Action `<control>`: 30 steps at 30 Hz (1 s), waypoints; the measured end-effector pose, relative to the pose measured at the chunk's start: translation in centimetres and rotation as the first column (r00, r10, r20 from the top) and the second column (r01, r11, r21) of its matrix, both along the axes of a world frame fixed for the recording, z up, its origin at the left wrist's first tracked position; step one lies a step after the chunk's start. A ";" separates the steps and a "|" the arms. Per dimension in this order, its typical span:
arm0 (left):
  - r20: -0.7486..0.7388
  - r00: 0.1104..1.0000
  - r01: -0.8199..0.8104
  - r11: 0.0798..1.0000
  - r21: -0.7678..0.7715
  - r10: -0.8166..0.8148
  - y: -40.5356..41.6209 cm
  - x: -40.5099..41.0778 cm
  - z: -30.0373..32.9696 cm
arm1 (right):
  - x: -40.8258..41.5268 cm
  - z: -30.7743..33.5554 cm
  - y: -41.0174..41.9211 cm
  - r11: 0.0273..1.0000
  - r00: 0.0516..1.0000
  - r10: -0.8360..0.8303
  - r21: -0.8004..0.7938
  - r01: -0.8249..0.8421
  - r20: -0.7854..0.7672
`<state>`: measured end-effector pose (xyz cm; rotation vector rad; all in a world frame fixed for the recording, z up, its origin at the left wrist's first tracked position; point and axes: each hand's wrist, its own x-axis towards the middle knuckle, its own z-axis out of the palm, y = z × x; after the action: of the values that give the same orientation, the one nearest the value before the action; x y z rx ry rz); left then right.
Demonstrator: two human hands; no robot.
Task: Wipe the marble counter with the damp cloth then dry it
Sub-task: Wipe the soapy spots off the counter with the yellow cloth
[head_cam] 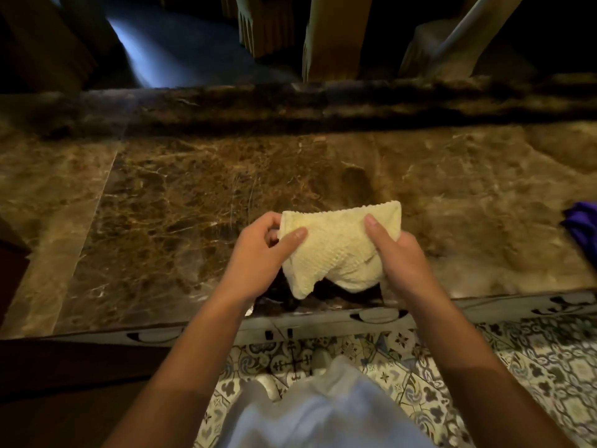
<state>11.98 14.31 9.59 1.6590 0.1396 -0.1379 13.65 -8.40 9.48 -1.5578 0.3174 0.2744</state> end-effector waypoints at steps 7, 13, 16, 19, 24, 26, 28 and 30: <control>-0.042 0.999 0.018 0.944 0.329 -0.005 -7.4 3.9 -2.7 | 5.8 -2.1 -8.0 0.942 0.995 0.095 -0.324 -0.087 0.011; -0.001 1.000 -0.011 0.664 0.748 0.017 -10.4 6.8 -4.9 | 7.7 -5.3 -9.8 0.783 0.993 0.078 -0.622 -0.004 0.093; 0.053 0.998 -0.036 0.507 0.861 -0.019 -10.2 7.2 -5.5 | 7.7 -5.4 -9.1 0.658 0.972 0.108 -0.748 0.087 0.208; 0.174 0.985 -0.160 0.459 0.874 0.013 -8.7 7.0 -5.1 | 6.7 -5.1 -7.1 0.506 0.893 0.286 -0.846 0.167 0.347; 0.235 0.957 -0.283 0.363 0.888 0.171 1.0 4.8 -5.8 | 4.1 -7.1 -4.5 0.260 0.812 0.577 -0.962 -0.087 0.082; 0.214 0.943 -0.283 0.277 0.918 0.254 6.3 3.6 -6.5 | 3.5 -8.1 -5.3 0.190 0.829 0.559 -0.973 -0.131 -0.003; 0.182 0.934 -0.254 0.214 0.943 0.307 11.2 2.5 -7.2 | 2.4 -8.8 -6.3 0.177 0.830 0.557 -0.976 -0.125 -0.006; 0.148 0.932 -0.222 0.199 0.955 0.330 15.2 1.9 -7.9 | 0.6 -9.4 -7.1 0.171 0.821 0.571 -0.979 -0.111 0.006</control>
<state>13.84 29.52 1.71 2.8803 0.7363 0.2316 14.21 -15.50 0.04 -2.9361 -0.3372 0.0941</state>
